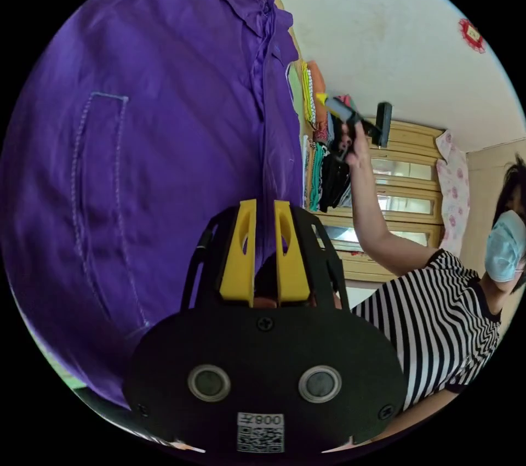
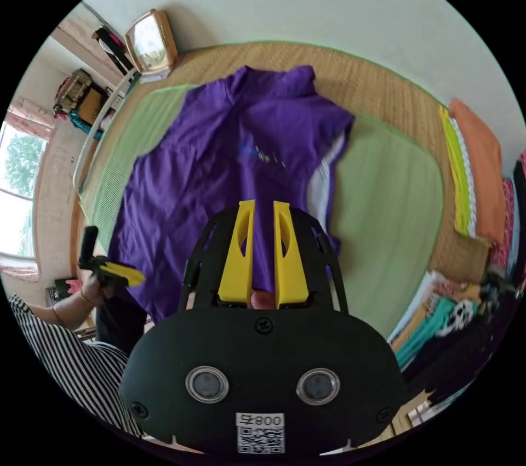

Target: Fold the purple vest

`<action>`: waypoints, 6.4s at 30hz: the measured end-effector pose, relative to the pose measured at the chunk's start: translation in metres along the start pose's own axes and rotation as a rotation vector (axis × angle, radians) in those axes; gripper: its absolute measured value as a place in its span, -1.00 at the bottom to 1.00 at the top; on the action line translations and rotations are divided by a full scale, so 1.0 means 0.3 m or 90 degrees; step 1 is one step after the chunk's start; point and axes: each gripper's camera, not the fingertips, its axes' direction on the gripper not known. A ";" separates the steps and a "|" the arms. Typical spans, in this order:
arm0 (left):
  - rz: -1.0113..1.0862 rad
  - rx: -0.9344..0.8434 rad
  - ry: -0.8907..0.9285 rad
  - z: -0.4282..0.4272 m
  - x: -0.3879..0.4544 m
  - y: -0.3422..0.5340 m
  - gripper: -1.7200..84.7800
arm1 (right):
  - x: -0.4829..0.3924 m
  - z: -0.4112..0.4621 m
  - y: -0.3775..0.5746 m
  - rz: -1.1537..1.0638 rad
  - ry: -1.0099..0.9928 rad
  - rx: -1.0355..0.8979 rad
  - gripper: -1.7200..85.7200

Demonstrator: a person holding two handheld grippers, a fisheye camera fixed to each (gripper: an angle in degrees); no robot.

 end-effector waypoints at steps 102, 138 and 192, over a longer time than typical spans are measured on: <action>0.062 -0.046 -0.038 0.578 -0.073 0.649 -0.87 | -0.409 0.531 1.180 -0.162 -0.278 -0.004 -0.92; 0.218 -0.186 -0.396 0.935 0.070 0.604 -0.93 | -0.061 0.256 1.222 -0.127 -0.397 0.089 -0.93; 0.231 -0.070 -0.339 0.747 0.257 -0.316 -0.96 | 0.326 0.373 0.491 0.098 0.033 0.034 -0.96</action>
